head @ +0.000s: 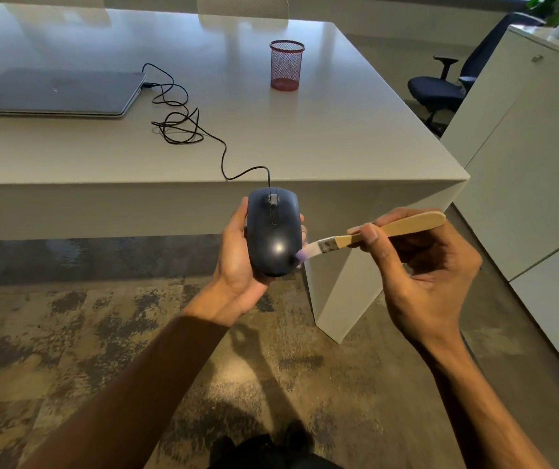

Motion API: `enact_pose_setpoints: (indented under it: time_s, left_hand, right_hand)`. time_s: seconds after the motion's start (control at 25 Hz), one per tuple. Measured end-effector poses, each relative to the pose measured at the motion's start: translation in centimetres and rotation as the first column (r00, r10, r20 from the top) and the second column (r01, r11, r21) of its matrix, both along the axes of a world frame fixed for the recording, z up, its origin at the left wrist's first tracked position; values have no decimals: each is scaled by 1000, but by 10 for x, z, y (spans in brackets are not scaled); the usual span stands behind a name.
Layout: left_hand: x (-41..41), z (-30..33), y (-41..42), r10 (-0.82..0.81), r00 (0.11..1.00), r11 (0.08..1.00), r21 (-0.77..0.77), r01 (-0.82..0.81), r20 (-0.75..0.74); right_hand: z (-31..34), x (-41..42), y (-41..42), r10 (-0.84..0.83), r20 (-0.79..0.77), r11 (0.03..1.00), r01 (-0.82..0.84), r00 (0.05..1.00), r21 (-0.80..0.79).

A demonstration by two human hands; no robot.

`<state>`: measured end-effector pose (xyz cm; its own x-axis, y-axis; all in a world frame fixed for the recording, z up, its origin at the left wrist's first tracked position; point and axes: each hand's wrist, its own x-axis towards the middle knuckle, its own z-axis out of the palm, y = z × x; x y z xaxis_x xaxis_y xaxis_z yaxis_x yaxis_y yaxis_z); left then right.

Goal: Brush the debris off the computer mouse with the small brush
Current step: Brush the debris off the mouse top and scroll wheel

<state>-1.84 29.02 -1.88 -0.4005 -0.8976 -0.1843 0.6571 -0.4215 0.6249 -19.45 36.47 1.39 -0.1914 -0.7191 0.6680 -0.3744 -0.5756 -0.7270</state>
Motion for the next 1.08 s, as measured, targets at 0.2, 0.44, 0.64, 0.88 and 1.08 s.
enact_pose_setpoints:
  time_s: [0.2,0.44,0.64,0.88,1.08]
  left_hand:
    - [-2,3,6,-32,999,999,-1,32,15]
    - [-6,0,11,-54,997,998,-28,56,58]
    - [-8,2,17,-179,983,982,-48,181,42]
    - [-8,3,18,-197,980,979,-54,198,17]
    - [-9,-1,17,-141,987,988,-54,145,78]
  right_hand:
    - [3,1,0,234,27,966,-236,972,111]
    - [7,-15,-22,188,146,974,-203,971,101]
    - [6,-25,-46,60,226,984,-96,972,152]
    - [9,-23,-48,-3,289,993,-32,957,114]
    - [22,-10,-24,195,201,969,-220,960,110]
